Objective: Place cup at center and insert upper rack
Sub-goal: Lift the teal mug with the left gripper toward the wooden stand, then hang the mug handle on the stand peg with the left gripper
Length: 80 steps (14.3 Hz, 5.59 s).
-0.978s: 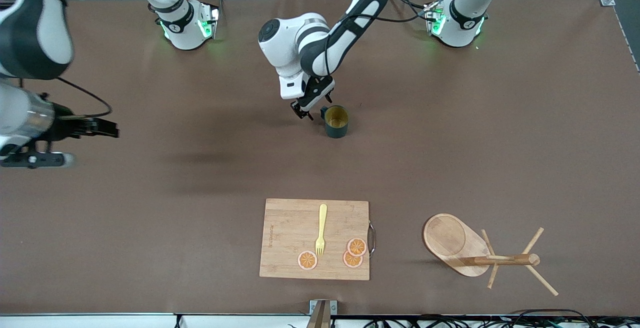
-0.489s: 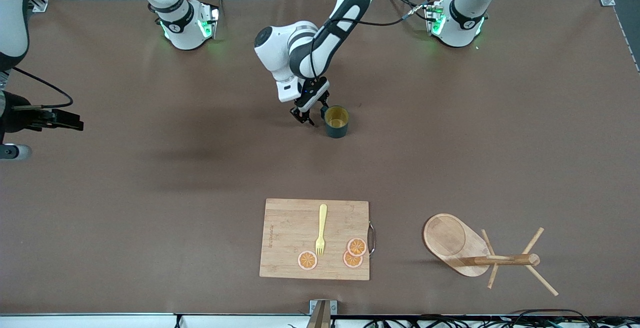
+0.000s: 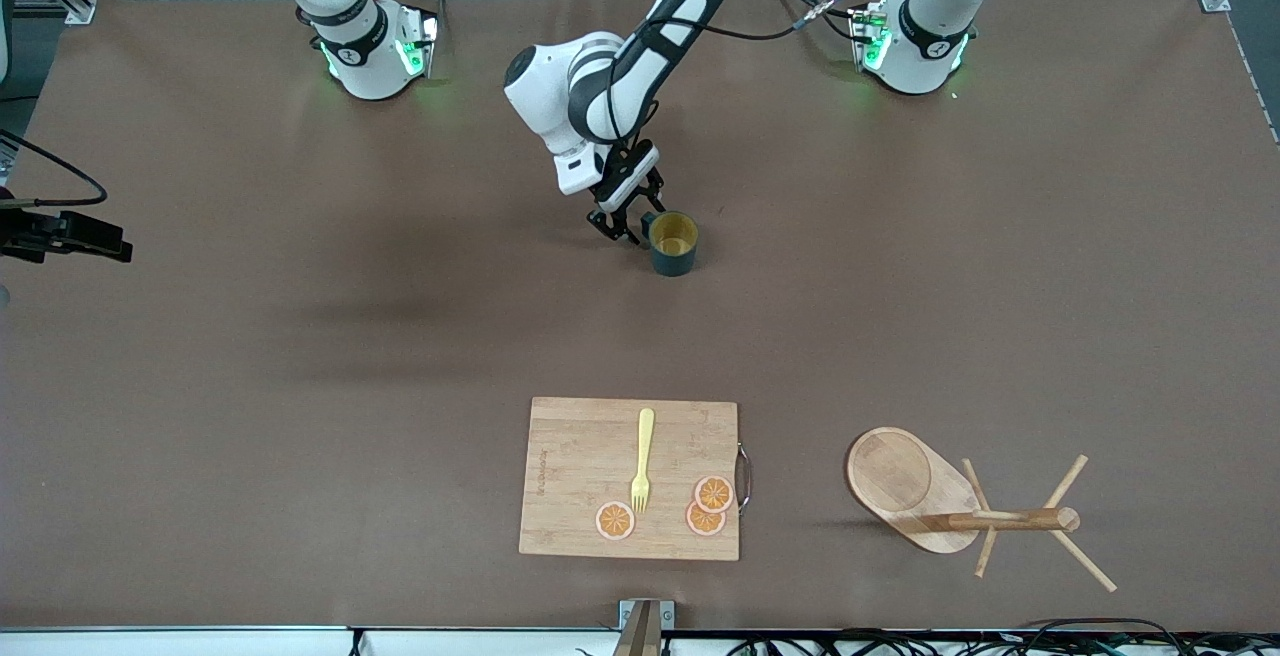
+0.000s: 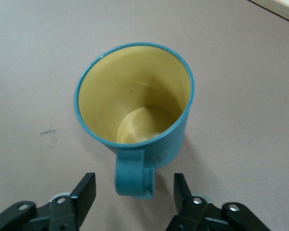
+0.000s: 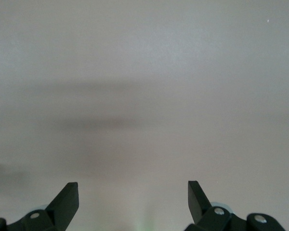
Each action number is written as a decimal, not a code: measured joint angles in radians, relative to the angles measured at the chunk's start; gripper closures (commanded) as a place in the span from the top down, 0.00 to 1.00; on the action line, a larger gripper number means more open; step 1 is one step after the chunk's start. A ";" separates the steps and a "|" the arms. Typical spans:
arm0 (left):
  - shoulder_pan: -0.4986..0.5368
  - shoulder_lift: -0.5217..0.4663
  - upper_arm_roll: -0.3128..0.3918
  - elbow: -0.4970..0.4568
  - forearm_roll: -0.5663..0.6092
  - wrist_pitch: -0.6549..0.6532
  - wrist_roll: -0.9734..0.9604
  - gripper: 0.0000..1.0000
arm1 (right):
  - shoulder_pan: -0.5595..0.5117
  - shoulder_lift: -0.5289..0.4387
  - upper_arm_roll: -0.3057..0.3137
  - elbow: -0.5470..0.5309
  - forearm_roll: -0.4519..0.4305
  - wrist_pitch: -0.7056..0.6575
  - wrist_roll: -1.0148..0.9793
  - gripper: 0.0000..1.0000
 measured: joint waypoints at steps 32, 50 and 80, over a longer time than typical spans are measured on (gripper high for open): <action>0.771 -0.517 0.065 0.053 -0.688 -0.025 0.804 0.00 | -0.002 -0.223 0.019 -0.094 0.001 -0.107 0.076 1.00; 1.100 -0.313 0.054 0.047 -1.698 -0.072 1.156 0.00 | 0.026 -0.333 0.024 -0.169 0.002 -0.082 0.076 1.00; 1.183 -0.204 0.051 0.087 -1.721 -0.081 1.298 0.00 | 0.028 -0.333 0.025 -0.177 0.002 -0.076 0.076 1.00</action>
